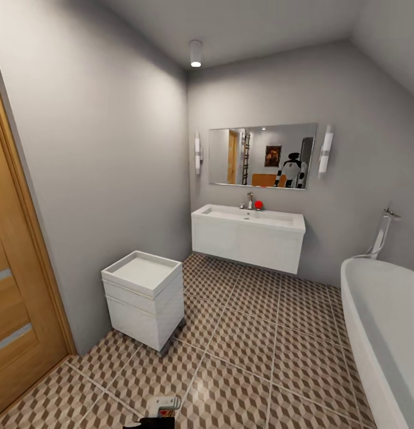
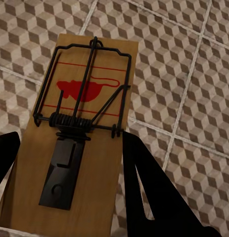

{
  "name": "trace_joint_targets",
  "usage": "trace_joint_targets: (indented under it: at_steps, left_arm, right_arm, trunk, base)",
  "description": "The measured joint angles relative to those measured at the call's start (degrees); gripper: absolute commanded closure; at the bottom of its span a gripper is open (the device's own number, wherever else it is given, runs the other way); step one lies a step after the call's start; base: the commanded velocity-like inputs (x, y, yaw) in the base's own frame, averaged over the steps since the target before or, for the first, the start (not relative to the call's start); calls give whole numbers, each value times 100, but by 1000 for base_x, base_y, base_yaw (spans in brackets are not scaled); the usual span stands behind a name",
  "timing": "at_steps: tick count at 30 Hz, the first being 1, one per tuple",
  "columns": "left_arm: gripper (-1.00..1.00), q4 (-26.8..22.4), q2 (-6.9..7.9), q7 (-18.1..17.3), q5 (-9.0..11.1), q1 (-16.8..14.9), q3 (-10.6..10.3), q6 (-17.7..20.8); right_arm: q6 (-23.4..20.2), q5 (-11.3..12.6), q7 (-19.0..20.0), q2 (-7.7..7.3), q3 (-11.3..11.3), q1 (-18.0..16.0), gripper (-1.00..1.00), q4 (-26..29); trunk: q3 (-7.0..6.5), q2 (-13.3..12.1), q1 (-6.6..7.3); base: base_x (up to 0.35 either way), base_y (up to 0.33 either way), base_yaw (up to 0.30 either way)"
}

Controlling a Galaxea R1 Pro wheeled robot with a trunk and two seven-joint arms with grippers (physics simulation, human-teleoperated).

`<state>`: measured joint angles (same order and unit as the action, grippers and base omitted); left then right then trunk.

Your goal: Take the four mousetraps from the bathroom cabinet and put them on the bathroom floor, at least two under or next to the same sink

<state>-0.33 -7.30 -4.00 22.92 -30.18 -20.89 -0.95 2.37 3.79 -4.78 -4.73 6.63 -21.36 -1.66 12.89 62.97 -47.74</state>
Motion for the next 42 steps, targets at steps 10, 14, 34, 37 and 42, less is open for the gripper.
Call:
trace_joint_targets:
  at_steps: [10,14,34,37,42]
  left_arm:
    - [100,0,1,0,0,0,0,0]
    - [100,1,1,0,0,-1,0,0]
    - [100,0,2,0,0,0,0,0]
    - [100,0,2,0,0,0,0,0]
    - [100,0,2,0,0,0,0,0]
  right_arm:
    - [-7,4,1,-9,6,0,100,0]
    - [-29,9,1,-8,10,1,100,-1]
    - [-65,12,-3,-3,11,0,100,-1]
    - [-64,13,-1,-3,11,0,100,2]
    - [-61,13,1,-16,11,0,100,4]
  trunk:
    - [0,0,0]
    - [0,0,0]
    - [5,0,0]
    - [11,0,0]
    - [45,0,0]
  base:
    - [0,0,-16]
    - [0,0,-186]
    - [0,0,-136]
    - [0,0,-4]
    - [0,0,-1]
